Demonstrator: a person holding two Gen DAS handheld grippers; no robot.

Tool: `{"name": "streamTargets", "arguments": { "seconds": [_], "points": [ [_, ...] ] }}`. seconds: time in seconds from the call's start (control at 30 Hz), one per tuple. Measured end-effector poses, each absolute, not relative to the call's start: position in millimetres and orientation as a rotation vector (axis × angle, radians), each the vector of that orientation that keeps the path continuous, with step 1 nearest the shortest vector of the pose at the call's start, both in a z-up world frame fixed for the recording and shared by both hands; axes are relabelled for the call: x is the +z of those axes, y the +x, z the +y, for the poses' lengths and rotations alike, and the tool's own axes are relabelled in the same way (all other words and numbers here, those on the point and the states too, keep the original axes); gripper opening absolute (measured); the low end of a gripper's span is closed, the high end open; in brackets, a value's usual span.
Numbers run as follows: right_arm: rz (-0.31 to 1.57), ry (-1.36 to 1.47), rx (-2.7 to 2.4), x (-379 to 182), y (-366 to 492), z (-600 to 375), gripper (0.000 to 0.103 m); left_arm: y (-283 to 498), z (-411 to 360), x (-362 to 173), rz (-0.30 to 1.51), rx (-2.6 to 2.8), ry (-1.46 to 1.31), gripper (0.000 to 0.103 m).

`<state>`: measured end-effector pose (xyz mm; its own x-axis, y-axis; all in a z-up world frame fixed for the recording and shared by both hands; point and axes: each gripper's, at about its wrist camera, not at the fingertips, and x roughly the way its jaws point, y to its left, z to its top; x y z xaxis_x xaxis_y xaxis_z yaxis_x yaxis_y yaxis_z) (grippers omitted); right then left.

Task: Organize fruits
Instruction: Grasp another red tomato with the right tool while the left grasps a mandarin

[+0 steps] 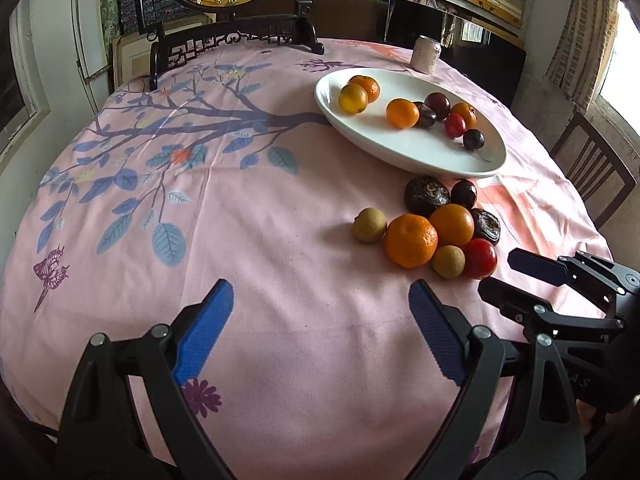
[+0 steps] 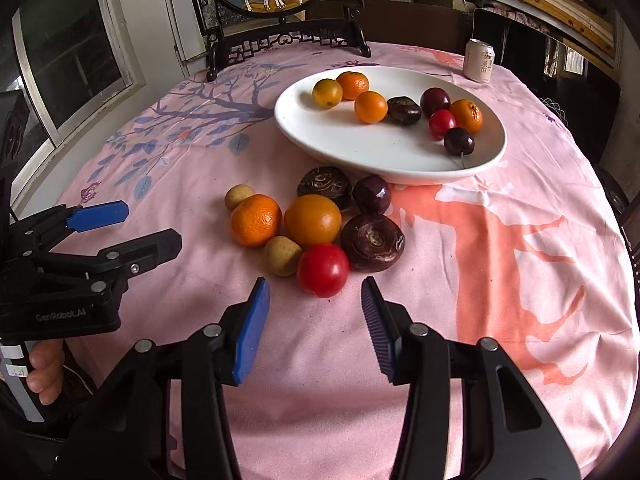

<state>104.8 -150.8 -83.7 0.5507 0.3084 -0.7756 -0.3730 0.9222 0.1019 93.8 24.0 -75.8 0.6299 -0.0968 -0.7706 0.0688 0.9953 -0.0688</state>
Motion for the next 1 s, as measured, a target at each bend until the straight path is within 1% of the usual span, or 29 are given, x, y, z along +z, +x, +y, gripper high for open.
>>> {"name": "streamTargets", "arguments": {
  "seconds": [0.1,0.2,0.27,0.4,0.47,0.53,0.7,0.87,1.0],
  "points": [
    [0.925,-0.077,0.405,-90,115,-148,0.039,93,24,-77,0.892,-0.109,-0.039,0.091],
    [0.926,-0.061,0.413,-95,124,-147,0.036,94,19,-79,0.904,-0.133,-0.041,0.091],
    [0.931,-0.044,0.432,-94,126,-147,0.03,97,15,-82,0.92,-0.147,-0.036,0.091],
    [0.955,-0.027,0.438,-91,116,-153,0.03,105,8,-89,0.962,-0.176,-0.047,0.089],
    [0.944,-0.037,0.427,-87,104,-159,0.03,110,6,-92,0.977,-0.178,-0.053,0.076],
    [0.941,-0.049,0.413,-86,92,-167,0.03,115,3,-96,1.004,-0.189,-0.065,0.053],
    [0.954,-0.01,0.417,-94,79,-185,0.03,126,-8,-96,0.998,-0.24,-0.094,0.053],
    [0.945,0.009,0.423,-95,78,-191,0.03,141,-24,-97,0.989,-0.224,-0.041,0.053],
    [0.942,0.015,0.43,-96,79,-192,0.03,153,-37,-97,0.98,-0.217,-0.009,0.044]
  ]
}}
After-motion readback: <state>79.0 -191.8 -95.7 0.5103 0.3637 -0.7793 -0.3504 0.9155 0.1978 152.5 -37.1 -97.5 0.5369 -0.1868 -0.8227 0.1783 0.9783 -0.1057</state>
